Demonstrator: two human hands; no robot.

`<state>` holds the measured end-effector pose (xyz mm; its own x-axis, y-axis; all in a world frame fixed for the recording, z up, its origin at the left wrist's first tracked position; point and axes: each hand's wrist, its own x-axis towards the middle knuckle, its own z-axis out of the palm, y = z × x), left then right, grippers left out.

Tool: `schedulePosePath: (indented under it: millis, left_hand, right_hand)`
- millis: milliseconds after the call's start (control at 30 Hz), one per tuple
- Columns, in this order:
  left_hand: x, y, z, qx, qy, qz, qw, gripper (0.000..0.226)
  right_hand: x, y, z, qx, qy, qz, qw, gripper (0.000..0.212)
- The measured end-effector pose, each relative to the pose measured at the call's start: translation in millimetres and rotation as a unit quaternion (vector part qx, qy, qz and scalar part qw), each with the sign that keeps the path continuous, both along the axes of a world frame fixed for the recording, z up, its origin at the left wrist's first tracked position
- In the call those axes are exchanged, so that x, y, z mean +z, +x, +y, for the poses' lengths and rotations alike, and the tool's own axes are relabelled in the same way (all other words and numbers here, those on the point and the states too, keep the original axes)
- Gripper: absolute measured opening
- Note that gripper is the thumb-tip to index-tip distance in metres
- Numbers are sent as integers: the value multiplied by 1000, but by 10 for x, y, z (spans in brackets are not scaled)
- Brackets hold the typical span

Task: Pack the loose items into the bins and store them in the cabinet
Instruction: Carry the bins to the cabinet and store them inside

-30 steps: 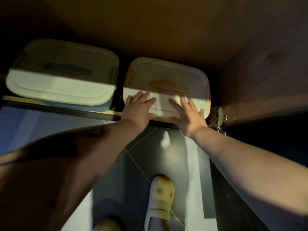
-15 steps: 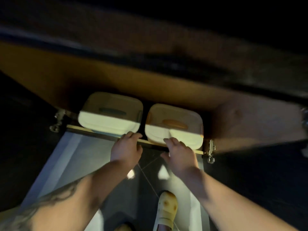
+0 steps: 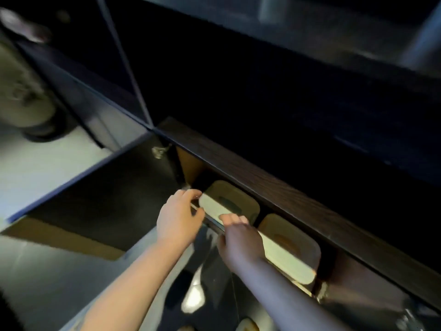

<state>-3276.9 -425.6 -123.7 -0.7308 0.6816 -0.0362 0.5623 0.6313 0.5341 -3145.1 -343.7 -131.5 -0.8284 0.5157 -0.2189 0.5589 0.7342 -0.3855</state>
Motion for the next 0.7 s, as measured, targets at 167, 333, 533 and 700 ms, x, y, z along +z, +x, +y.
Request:
schedulePosePath:
  millis: [167,333,533,700]
  left_hand:
    - [450,-434,-900,148,41,27,988,40]
    - [505,-953,-1922,255,26,43,966,42]
    - [166,-1781,-2837,305,9,-21,952,41]
    - [-235,-2322,-3143,274,-4,-113,955,52]
  right_hand:
    - [423,-712,-424,98,-5,35,995,43]
    - [542,-1383,-921,173,-13,75,982,46]
    - [408,-2432,-1584,201,-34,28,979,55]
    - [103,-3299,-2030,204,-7,-41,978,57]
